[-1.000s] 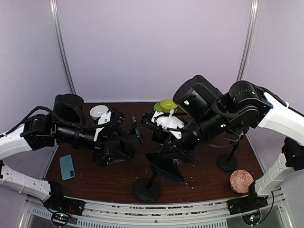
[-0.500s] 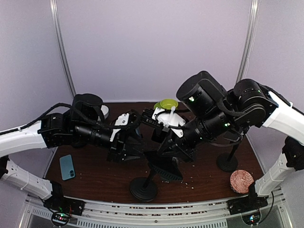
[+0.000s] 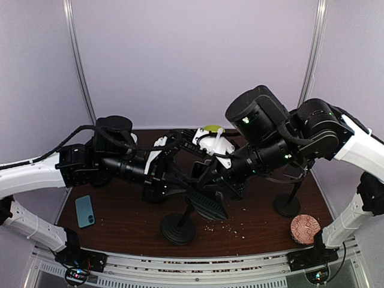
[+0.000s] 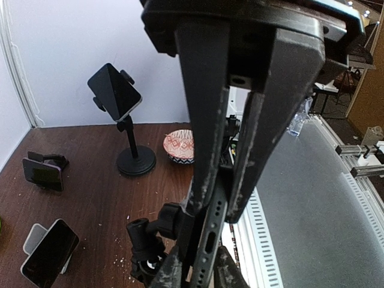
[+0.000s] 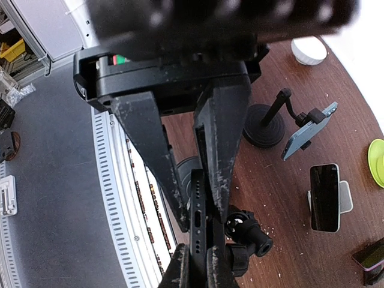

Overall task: Remove the phone from the phone stand
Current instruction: Pass from the right arm to the left, then hold the phone stand with the phone.

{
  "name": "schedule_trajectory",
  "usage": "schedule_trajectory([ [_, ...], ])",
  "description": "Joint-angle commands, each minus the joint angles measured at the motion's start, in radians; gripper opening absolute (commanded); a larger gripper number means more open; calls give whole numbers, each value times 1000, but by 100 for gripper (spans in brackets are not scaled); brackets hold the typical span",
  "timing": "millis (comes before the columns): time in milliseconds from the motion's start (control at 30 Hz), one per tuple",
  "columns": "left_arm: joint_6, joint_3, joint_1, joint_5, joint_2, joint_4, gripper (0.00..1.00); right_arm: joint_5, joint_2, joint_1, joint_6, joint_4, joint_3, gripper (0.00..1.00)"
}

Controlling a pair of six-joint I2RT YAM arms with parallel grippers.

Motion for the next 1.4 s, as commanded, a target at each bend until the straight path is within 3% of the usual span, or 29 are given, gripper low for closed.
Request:
schedule_trajectory([
  [0,21,32,-4,25,15,12,17,52,-67,4,-13,161,55,0],
  [133,38,39,-2,25,17,-21,16,59,-71,4,-7,180,55,0],
  [300,58,41,-4,35,16,-28,0,62,-77,5,3,201,39,0],
  [467,48,40,-3,20,1,-20,0,113,-102,7,46,219,2,0],
  [633,23,0,-2,-46,-53,34,0,199,-165,8,117,226,-65,40],
  [867,67,-1,-3,-117,-86,2,0,318,-297,3,266,245,-188,73],
  [1000,95,3,-3,-150,-94,-11,0,350,-366,-33,431,206,-226,78],
  [1367,155,60,-3,-185,-60,5,0,63,-472,-225,901,66,-349,78],
])
